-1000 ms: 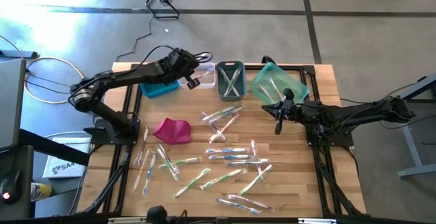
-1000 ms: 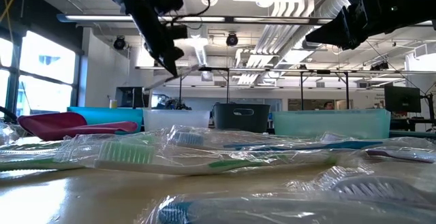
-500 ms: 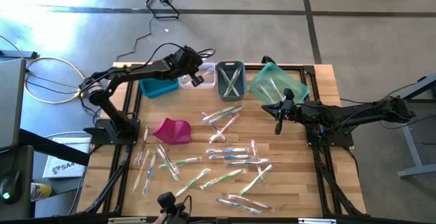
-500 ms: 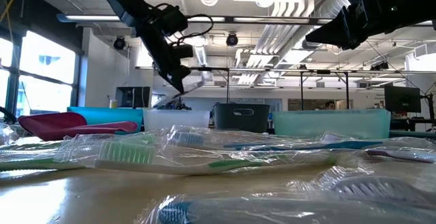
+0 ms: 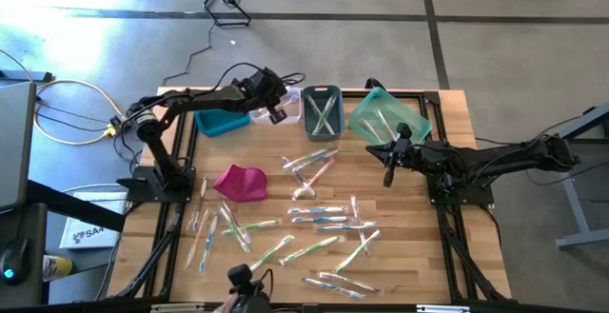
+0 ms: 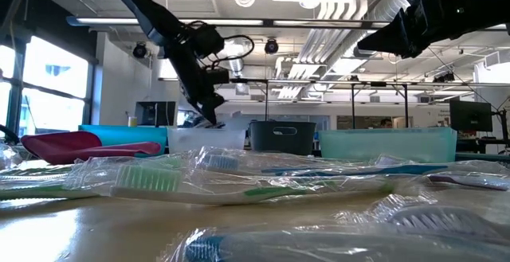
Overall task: Pick & Place Toothbrushes
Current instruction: Put the violet toothbrush into the white bin
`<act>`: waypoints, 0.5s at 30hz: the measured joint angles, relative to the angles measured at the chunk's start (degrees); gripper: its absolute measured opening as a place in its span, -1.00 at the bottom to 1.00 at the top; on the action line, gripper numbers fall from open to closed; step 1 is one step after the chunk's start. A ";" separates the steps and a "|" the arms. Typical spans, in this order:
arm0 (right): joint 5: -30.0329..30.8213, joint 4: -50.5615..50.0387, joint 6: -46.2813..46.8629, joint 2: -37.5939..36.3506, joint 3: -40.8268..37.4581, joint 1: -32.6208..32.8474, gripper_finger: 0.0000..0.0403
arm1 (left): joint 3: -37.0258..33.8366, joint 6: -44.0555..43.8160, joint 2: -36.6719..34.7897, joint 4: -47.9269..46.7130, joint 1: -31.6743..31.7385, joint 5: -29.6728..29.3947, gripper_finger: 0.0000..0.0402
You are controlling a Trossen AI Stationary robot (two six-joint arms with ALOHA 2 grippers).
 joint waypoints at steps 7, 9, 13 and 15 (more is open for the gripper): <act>0.00 0.00 0.00 0.00 0.00 -0.01 -0.99 | 0.00 0.04 1.24 -1.02 -0.04 0.00 -1.00; 0.00 0.00 0.00 -0.02 0.00 0.01 -0.99 | 0.00 -0.07 1.24 -0.71 -0.04 0.00 -1.00; 0.00 0.00 0.00 0.00 0.00 0.00 -0.99 | 0.00 -1.43 1.24 -0.73 -0.02 -0.02 -1.00; 0.00 0.00 0.00 -0.02 0.00 -0.02 -0.99 | 0.00 -1.51 1.24 -0.80 -0.02 -0.04 -1.00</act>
